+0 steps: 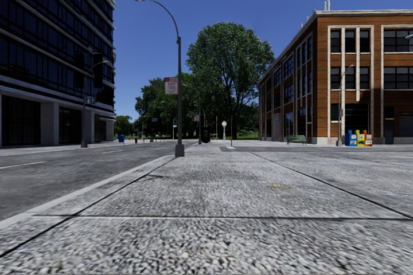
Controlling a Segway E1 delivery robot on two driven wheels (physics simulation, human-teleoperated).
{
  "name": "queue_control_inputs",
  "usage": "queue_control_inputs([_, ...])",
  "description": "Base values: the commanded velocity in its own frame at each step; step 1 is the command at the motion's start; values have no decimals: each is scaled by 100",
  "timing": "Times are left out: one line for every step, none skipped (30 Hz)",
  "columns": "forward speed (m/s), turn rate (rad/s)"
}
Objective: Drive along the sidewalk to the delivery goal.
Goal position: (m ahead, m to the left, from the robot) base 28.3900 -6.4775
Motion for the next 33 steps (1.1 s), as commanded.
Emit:
queue_control_inputs([200,0])
queue_control_inputs([200,0])
queue_control_inputs([200,0])
queue_control_inputs([200,0])
queue_control_inputs([200,0])
queue_control_inputs([200,0])
queue_control_inputs([200,0])
queue_control_inputs([200,0])
queue_control_inputs([200,0])
queue_control_inputs([200,0])
queue_control_inputs([200,0])
queue_control_inputs([200,0])
queue_control_inputs([200,0])
queue_control_inputs([200,0])
queue_control_inputs([200,0])
queue_control_inputs([200,0])
queue_control_inputs([200,0])
queue_control_inputs([200,0])
queue_control_inputs([200,0])
queue_control_inputs([200,0])
queue_control_inputs([200,0])
queue_control_inputs([200,0])
queue_control_inputs([200,0])
queue_control_inputs([200,0])
queue_control_inputs([200,0])
queue_control_inputs([200,0])
queue_control_inputs([200,0])
queue_control_inputs([200,0])
queue_control_inputs([200,0])
queue_control_inputs([200,0])
queue_control_inputs([200,0])
queue_control_inputs([200,0])
queue_control_inputs([200,0])
